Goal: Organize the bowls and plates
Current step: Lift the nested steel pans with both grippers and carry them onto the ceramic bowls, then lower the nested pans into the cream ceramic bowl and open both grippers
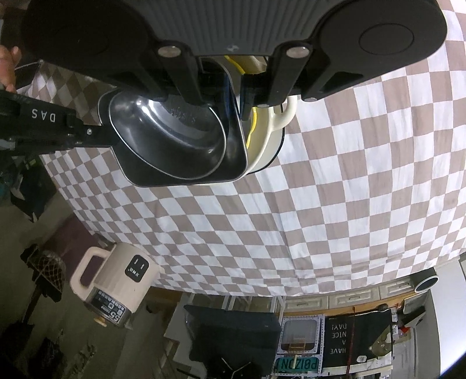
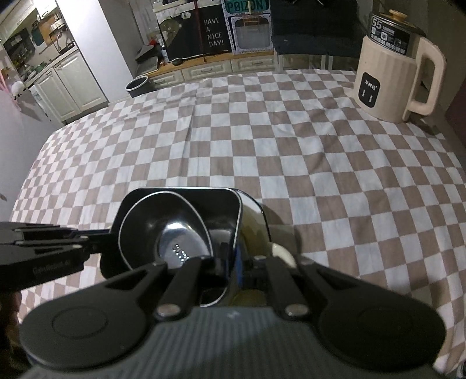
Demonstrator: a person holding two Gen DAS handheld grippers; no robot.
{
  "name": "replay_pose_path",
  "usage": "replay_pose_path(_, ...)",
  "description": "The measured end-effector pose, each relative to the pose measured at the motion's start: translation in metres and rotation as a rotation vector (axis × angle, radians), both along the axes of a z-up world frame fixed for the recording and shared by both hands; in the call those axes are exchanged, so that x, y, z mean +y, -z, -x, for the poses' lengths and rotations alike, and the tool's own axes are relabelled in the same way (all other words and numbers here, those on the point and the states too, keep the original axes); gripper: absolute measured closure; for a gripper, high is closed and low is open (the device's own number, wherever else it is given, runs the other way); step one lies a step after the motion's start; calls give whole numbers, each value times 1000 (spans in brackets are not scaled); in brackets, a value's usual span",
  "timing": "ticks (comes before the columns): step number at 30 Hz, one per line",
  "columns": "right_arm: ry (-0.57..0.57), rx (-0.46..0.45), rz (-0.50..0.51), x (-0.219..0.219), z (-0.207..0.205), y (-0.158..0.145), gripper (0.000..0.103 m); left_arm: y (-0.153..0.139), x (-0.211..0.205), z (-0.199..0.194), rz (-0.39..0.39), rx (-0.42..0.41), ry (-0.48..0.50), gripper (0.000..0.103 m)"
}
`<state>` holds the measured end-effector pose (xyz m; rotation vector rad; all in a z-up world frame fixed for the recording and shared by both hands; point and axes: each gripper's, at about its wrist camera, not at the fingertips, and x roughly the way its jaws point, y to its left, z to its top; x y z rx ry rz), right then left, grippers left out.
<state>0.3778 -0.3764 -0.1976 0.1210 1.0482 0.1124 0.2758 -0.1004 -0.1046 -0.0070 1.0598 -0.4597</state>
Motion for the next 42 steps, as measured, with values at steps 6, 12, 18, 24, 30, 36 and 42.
replay_pose_path(6, -15, 20, 16, 0, -1, 1, 96, 4, -3, 1, -27, 20, 14, 96)
replay_pose_path(12, -25, 34, 31, 2, -2, 4, 96, 5, -5, 1, -43, 21, 19, 96)
replay_pose_path(18, -26, 36, 29, 1, -2, 5, 96, 5, -6, 0, -45, 23, 19, 96)
replay_pose_path(24, -21, 40, 25, 0, -2, 4, 95, 4, -5, 1, -43, 29, 17, 96)
replay_pose_path(30, 7, -15, 14, -5, 4, -8, 93, -5, 2, 6, -8, 23, -8, 78)
replay_pose_path(36, 54, -61, 5, -12, 18, -23, 78, -24, 7, 22, 10, -10, -28, 56)
replay_pose_path(42, 42, -170, 6, -14, 49, -52, 44, -53, 19, 45, 52, -71, -71, 39)
